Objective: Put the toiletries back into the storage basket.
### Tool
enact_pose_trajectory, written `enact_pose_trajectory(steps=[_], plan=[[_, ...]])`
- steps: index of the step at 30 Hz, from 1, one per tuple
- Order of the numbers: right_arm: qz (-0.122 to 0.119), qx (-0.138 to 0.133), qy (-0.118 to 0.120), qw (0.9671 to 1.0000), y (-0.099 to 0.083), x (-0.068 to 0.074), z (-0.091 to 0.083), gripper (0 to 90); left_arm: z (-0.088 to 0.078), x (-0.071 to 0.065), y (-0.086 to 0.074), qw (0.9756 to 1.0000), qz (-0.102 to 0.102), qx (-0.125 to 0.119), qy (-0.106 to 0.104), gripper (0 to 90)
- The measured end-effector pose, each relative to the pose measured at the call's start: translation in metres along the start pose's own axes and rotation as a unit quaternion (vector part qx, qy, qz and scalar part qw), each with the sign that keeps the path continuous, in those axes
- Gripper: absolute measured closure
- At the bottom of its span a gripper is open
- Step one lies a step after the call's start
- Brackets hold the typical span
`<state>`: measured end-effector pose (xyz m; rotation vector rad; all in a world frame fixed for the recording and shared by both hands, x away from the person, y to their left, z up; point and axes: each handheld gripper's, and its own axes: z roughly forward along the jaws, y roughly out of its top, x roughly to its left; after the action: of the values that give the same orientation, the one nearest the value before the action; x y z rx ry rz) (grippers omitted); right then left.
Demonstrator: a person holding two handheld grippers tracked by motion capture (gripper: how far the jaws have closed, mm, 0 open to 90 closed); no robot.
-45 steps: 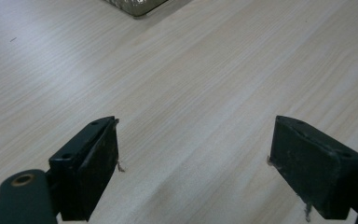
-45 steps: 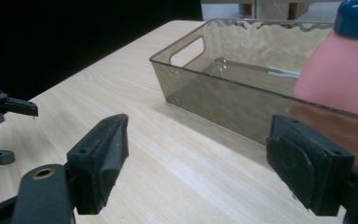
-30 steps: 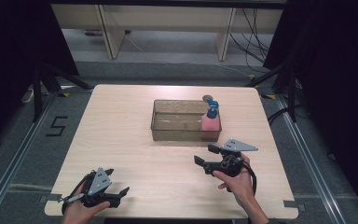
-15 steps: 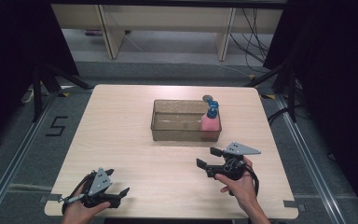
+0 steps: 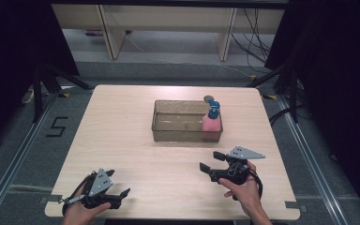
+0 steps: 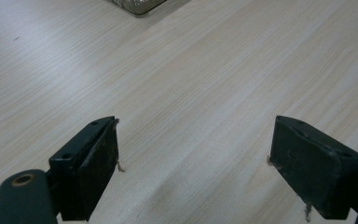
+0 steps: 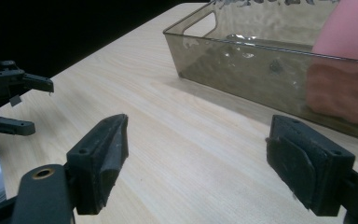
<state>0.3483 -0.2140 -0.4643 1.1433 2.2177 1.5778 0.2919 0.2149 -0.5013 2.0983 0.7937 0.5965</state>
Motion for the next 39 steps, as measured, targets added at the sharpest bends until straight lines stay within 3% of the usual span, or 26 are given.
enact_pose_trajectory(steps=[1, 2, 5, 10, 11, 12, 13, 14, 15, 16, 18, 19, 21, 22, 23, 28, 30, 31, 33, 34, 39], plan=[[0.014, 0.001, 0.002, 0.9999, -0.001, 0.002, 0.000, 21.8, 0.000, 0.000, 0.000, 1.0000, 0.001, 0.001, -0.002, 14.9], [-0.011, -0.010, -0.006, 0.9999, -0.001, -0.001, 0.000, 21.7, 0.000, 0.000, 0.000, 1.0000, 0.000, 0.001, -0.002, 15.0], [0.004, -0.001, 0.001, 1.0000, -0.003, 0.001, -0.001, 21.8, 0.000, 0.000, 0.000, 1.0000, 0.000, 0.000, 0.002, 15.0], [0.005, 0.009, 0.004, 0.9999, -0.005, 0.002, -0.003, 21.8, 0.000, 0.000, 0.000, 1.0000, -0.001, -0.002, 0.001, 15.0], [-0.002, 0.008, 0.004, 1.0000, -0.005, 0.002, -0.004, 21.9, 0.000, 0.001, 0.000, 1.0000, 0.004, 0.004, -0.001, 15.0], [0.008, -0.001, 0.005, 1.0000, -0.007, 0.004, -0.004, 21.9, 0.000, 0.000, 0.000, 1.0000, 0.004, 0.004, 0.000, 15.0], [-0.014, -0.006, 0.002, 0.9999, -0.007, 0.001, -0.003, 21.9, 0.000, 0.000, 0.000, 1.0000, 0.005, 0.004, 0.000, 15.0], [-0.009, -0.002, 0.003, 0.9999, -0.008, 0.003, -0.005, 21.9, 0.000, 0.000, 0.000, 1.0000, 0.005, 0.004, -0.001, 14.9], [0.015, 0.006, 0.011, 0.9998, -0.008, 0.006, -0.005, 21.9, 0.000, 0.000, 0.000, 1.0000, 0.004, 0.004, 0.000, 15.0], [0.005, 0.009, 0.000, 0.9999, -0.009, 0.005, -0.005, 21.9, 0.000, 0.000, 0.000, 1.0000, 0.005, 0.004, 0.000, 15.0], [-0.005, 0.009, 0.010, 0.9999, -0.010, 0.005, -0.007, 22.0, 0.000, 0.000, 0.000, 1.0000, 0.004, 0.004, 0.000, 14.9], [0.006, -0.002, 0.012, 0.9999, -0.011, 0.008, -0.006, 22.0, 0.000, 0.000, 0.000, 1.0000, 0.000, 0.001, -0.001, 15.0], [-0.001, 0.003, 0.015, 0.9999, -0.012, 0.007, -0.007, 22.0, -0.001, 0.002, 0.000, 0.9999, 0.012, 0.011, -0.002, 15.0], [0.010, 0.008, 0.011, 0.9999, -0.013, 0.009, -0.008, 22.0, -0.001, 0.002, 0.000, 0.9999, 0.012, 0.010, -0.002, 14.9], [-0.008, -0.001, 0.010, 0.9999, -0.013, 0.006, -0.007, 22.0, 0.000, 0.001, 0.000, 1.0000, 0.005, 0.005, -0.001, 15.0], [0.014, 0.012, 0.016, 0.9997, -0.015, 0.010, -0.011, 21.8, -0.001, 0.001, 0.000, 0.9999, 0.010, 0.007, 0.000, 15.0], [-0.003, 0.007, 0.010, 0.9999, -0.017, 0.008, -0.011, 20.8, 0.000, 0.000, 0.000, 1.0000, 0.005, 0.003, 0.001, 14.9], [-0.001, 0.000, 0.015, 0.9999, -0.018, 0.008, -0.010, 20.4, 0.000, 0.000, 0.000, 1.0000, 0.004, 0.004, -0.001, 15.0], [0.016, 0.018, 0.013, 0.9996, -0.019, 0.010, -0.014, 19.8, 0.000, 0.000, 0.000, 1.0000, 0.005, 0.004, 0.000, 15.0], [0.003, 0.009, 0.014, 0.9999, -0.020, 0.008, -0.013, 19.5, -0.001, 0.001, 0.000, 0.9999, 0.009, 0.007, 0.001, 15.0], [0.001, 0.009, 0.013, 0.9999, -0.024, 0.009, -0.016, 18.1, 0.000, 0.000, 0.000, 1.0000, 0.004, 0.003, 0.002, 15.0]])
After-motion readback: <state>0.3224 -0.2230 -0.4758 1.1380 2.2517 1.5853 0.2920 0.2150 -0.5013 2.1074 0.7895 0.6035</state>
